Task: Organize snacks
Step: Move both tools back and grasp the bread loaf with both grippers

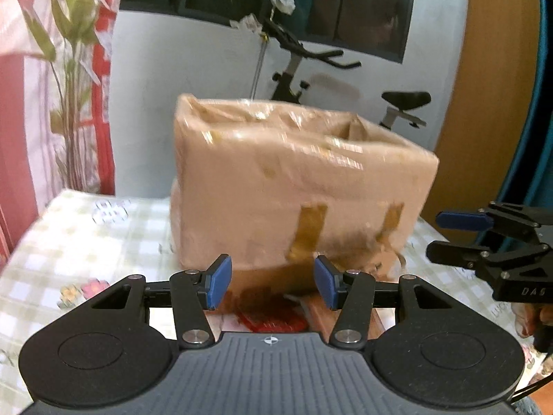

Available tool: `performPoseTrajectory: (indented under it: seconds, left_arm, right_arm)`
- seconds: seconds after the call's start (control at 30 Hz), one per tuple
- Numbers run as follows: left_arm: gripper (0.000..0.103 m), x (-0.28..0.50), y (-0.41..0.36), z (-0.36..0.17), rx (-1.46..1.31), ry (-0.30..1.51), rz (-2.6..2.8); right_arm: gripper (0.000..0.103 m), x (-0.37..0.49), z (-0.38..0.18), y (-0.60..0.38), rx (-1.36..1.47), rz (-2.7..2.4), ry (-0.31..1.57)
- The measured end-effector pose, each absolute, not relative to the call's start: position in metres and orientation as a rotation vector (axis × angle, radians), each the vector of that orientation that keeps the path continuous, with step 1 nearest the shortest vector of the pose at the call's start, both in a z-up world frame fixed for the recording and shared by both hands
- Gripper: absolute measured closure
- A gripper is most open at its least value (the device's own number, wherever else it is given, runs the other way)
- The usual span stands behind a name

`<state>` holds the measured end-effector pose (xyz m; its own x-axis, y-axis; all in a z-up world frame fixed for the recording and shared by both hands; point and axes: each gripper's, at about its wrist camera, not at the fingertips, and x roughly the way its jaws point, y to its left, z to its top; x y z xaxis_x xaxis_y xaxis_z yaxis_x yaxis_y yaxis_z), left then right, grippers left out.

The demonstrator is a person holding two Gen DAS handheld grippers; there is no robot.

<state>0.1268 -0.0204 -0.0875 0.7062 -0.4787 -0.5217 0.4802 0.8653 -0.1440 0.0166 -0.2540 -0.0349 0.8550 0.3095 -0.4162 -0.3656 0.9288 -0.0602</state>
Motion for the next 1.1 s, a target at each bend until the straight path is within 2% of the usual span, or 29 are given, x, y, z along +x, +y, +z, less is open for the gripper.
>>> performPoseTrajectory:
  seconds: [0.57,0.73,0.83,1.03,1.1]
  left_arm:
    - [0.049,0.145,-0.071,-0.159,0.03,0.77,-0.643]
    - [0.049,0.151,-0.09,-0.172,0.059,0.792,-0.661]
    - [0.049,0.156,-0.093,-0.178,0.049,0.791,-0.655]
    - [0.048,0.157,-0.099,-0.185,0.012,0.784,-0.674]
    - [0.052,0.153,-0.101,-0.184,0.023,0.766,-0.674]
  right_arm:
    - [0.047,0.029,-0.127,-0.258,-0.19,0.406,0.651]
    - [0.047,0.036,-0.139,-0.249,-0.236,0.443,0.684]
    - [0.041,0.041,-0.143,-0.244,-0.247,0.462,0.688]
    - [0.038,0.049,-0.155,-0.232,-0.294,0.477,0.699]
    - [0.039,0.048,-0.155,-0.232,-0.269,0.476,0.695]
